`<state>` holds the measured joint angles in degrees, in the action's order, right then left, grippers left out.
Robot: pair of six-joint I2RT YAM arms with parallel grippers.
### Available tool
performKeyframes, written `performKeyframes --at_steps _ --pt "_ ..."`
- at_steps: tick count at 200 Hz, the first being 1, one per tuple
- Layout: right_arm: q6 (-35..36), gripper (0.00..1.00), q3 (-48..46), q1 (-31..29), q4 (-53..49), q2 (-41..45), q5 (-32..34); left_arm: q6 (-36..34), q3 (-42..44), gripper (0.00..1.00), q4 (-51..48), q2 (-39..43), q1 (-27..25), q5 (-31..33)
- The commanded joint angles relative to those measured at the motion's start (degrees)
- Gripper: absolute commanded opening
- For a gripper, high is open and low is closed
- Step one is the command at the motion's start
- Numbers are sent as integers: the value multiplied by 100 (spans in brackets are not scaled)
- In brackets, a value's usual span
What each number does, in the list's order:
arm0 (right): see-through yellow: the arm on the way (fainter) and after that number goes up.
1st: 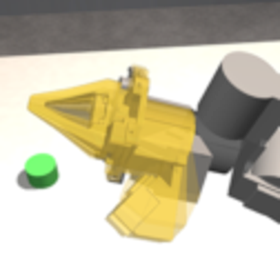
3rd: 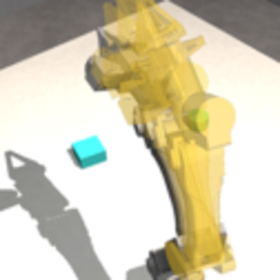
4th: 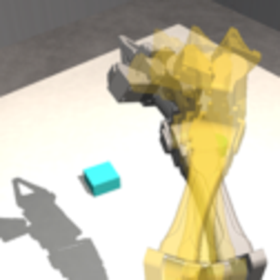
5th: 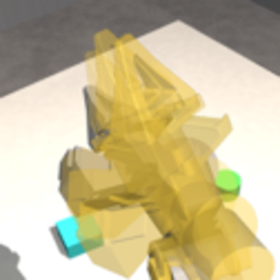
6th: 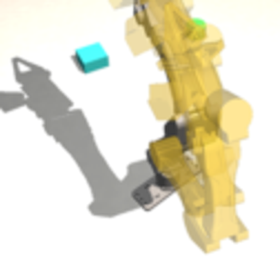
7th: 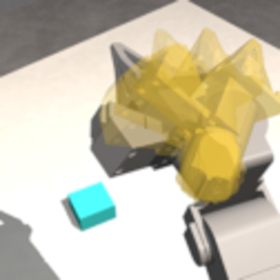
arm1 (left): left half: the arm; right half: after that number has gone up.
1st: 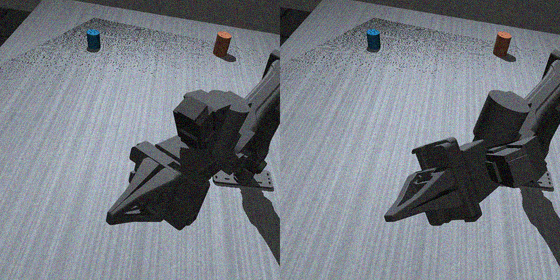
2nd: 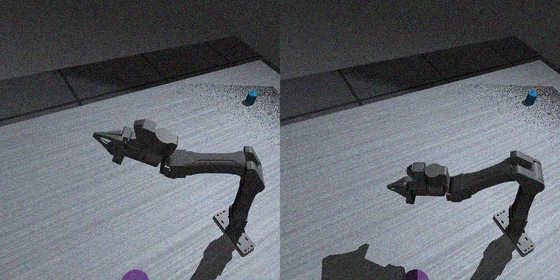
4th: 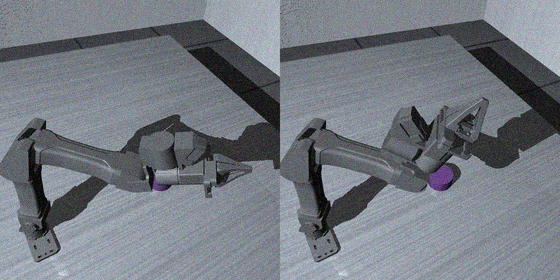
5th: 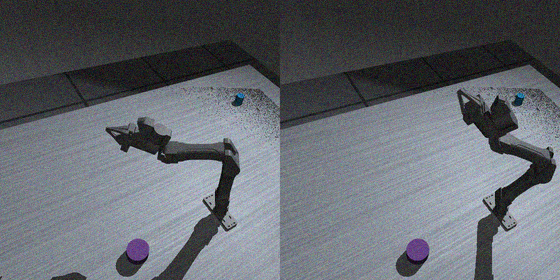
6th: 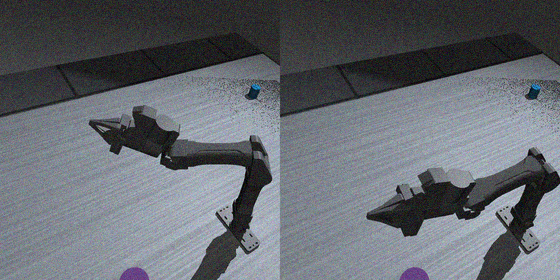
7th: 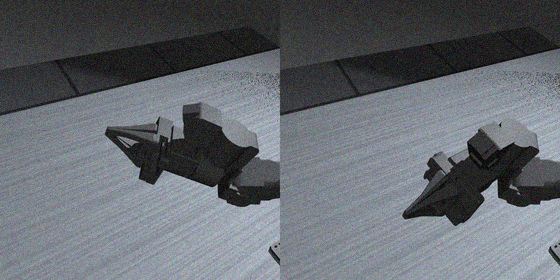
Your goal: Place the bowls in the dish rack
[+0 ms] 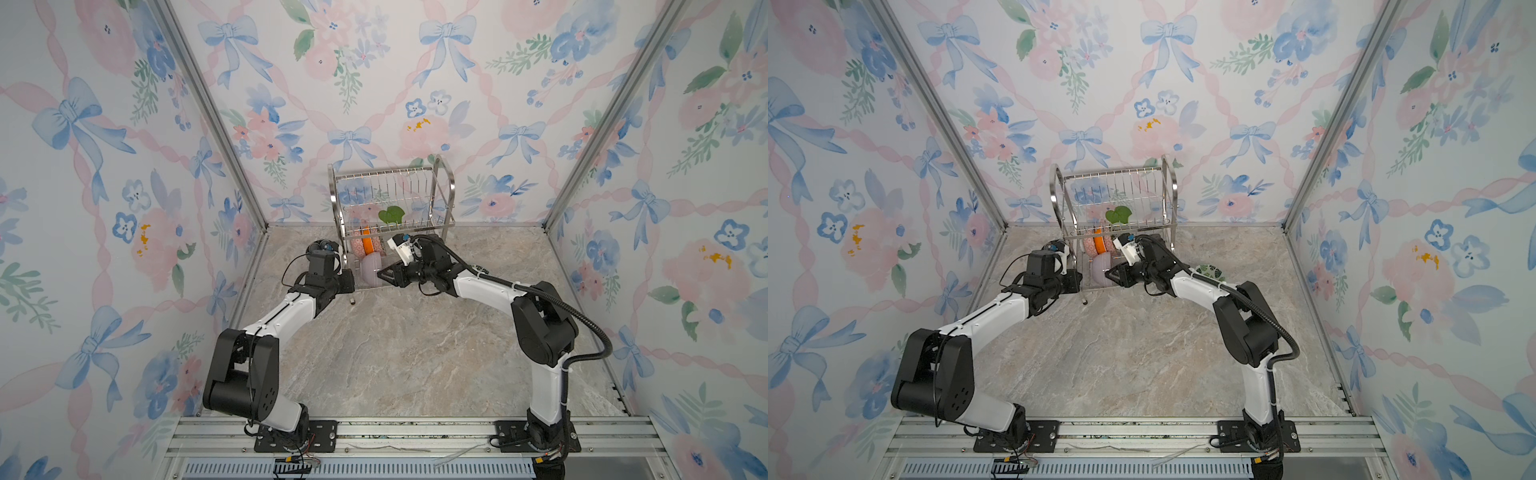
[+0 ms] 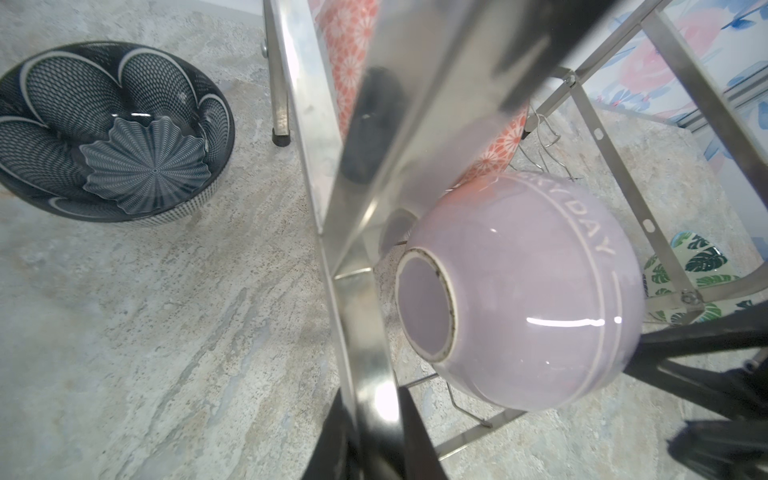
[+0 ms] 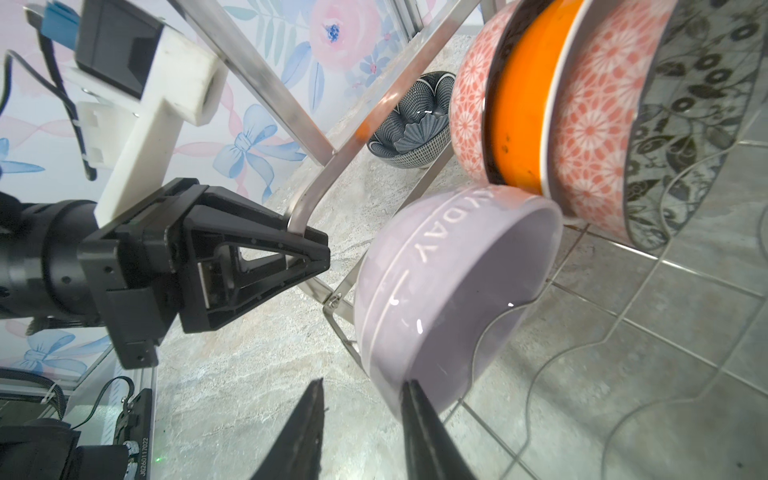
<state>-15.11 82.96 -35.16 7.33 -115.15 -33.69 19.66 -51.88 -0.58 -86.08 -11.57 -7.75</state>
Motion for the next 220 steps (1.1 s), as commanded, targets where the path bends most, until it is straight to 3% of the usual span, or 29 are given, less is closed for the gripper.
performKeyframes --at_steps 1,82,119,165,220 --pt "105 35 150 47 -297 257 21 362 -85 11 -91 114 85 -140" --pt "75 37 -76 25 -188 464 83 332 -94 13 -100 123 85 -173" --pt "-108 42 -438 106 74 693 254 302 -98 17 -108 161 90 -186" --pt "-929 48 -836 116 991 688 690 259 -121 19 -109 172 77 -227" --pt "-1540 39 -638 28 1603 255 1098 196 -121 20 -144 198 8 -172"
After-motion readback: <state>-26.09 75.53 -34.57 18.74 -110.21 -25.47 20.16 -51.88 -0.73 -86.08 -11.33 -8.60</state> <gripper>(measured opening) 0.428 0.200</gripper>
